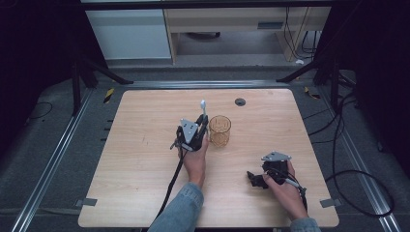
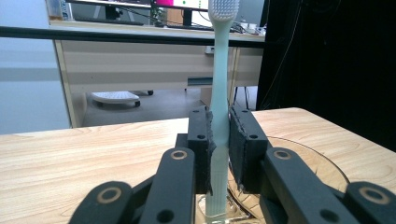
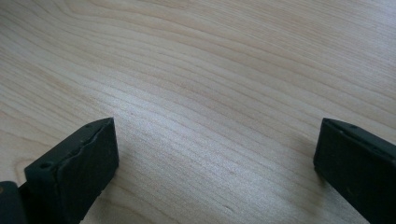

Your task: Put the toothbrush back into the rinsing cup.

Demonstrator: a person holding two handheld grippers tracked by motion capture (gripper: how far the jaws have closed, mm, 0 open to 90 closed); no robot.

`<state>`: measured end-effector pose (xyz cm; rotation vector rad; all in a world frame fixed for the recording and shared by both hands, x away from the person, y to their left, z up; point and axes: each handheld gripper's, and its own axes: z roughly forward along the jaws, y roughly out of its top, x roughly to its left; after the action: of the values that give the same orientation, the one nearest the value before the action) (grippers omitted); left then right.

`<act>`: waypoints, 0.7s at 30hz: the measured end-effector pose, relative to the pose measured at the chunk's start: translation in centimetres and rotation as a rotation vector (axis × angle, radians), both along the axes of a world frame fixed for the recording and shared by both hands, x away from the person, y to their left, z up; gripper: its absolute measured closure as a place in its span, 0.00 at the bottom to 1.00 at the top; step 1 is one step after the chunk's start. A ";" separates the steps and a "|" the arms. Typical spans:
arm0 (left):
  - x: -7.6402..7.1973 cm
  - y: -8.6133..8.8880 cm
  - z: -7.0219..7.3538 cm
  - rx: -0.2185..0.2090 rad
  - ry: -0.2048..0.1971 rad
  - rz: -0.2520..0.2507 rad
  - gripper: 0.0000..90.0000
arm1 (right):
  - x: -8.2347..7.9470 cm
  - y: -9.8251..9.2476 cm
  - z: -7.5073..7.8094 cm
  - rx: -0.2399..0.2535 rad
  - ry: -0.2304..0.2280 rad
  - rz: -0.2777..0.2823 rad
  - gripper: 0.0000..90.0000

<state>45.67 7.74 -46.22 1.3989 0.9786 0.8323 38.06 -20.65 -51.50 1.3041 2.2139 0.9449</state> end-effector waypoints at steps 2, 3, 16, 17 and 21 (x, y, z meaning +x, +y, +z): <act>0.0 0.0 -0.1 0.001 0.001 0.001 0.87 | 0.0 0.0 0.0 0.000 0.000 0.000 0.00; 0.0 0.1 -0.1 0.003 0.000 0.001 0.87 | 0.0 0.0 0.0 0.000 0.000 0.000 0.00; 0.0 0.1 -1.0 0.020 0.006 -0.002 0.87 | 0.0 0.0 0.0 0.000 0.000 0.000 0.00; 0.0 0.1 -1.1 0.018 0.009 -0.002 0.87 | 0.0 0.0 0.0 0.000 0.000 0.000 0.00; 0.0 0.1 -1.3 0.023 0.011 -0.001 0.87 | 0.0 0.0 0.0 0.000 0.000 0.000 0.00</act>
<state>45.70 7.87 -47.56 1.4246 0.9789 0.8379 38.06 -20.64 -51.50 1.3047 2.2135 0.9448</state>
